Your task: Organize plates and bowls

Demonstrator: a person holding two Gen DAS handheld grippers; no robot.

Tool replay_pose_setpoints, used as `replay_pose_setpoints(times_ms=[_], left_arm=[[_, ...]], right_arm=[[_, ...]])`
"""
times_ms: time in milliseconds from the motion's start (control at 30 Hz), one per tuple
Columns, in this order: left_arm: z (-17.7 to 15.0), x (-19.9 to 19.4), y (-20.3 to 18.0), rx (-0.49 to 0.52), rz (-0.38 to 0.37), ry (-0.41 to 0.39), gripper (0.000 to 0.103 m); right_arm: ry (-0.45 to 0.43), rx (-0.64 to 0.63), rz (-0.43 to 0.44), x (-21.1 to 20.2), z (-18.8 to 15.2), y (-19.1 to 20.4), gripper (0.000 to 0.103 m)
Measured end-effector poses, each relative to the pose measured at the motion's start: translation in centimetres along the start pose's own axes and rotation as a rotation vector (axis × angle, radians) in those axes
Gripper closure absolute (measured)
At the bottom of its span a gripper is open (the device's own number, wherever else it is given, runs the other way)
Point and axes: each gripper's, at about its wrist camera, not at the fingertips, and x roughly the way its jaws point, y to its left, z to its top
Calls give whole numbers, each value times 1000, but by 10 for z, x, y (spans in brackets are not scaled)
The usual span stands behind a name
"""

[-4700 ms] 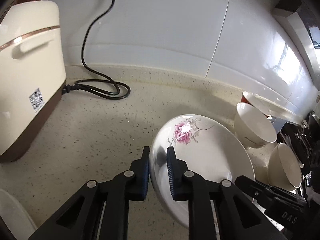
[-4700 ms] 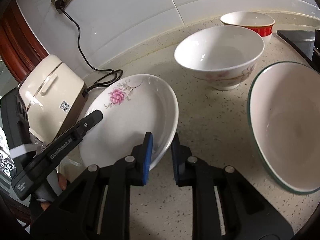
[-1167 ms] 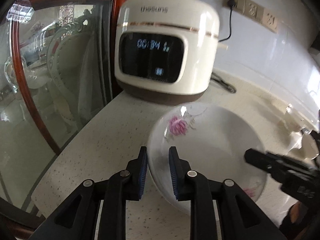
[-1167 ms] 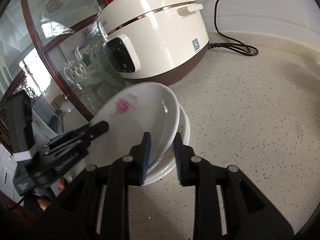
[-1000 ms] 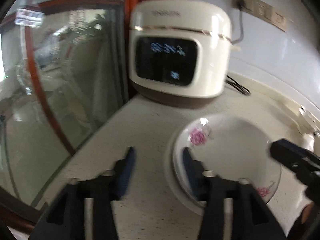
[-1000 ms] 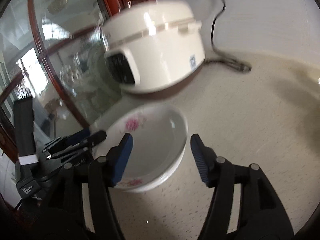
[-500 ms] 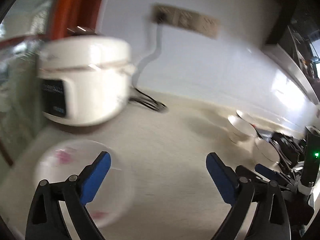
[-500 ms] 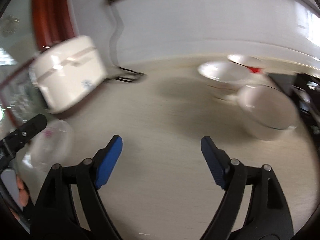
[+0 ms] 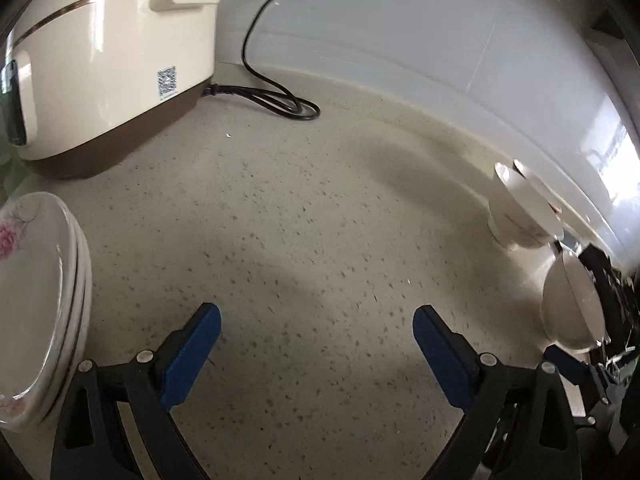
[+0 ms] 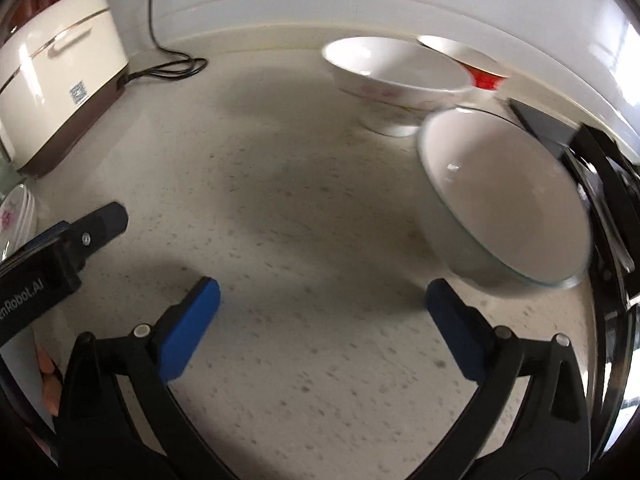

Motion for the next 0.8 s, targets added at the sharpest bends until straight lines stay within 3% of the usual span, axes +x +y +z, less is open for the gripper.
replay_pose_setpoints(times_ms=[167, 800], left_arm=[[1, 3, -1, 8, -8, 6, 0], [3, 9, -14, 76, 31, 35, 0]], right_arm=[[1, -2, 10, 1, 3, 4, 0], [1, -3, 11, 2, 3, 4, 0]])
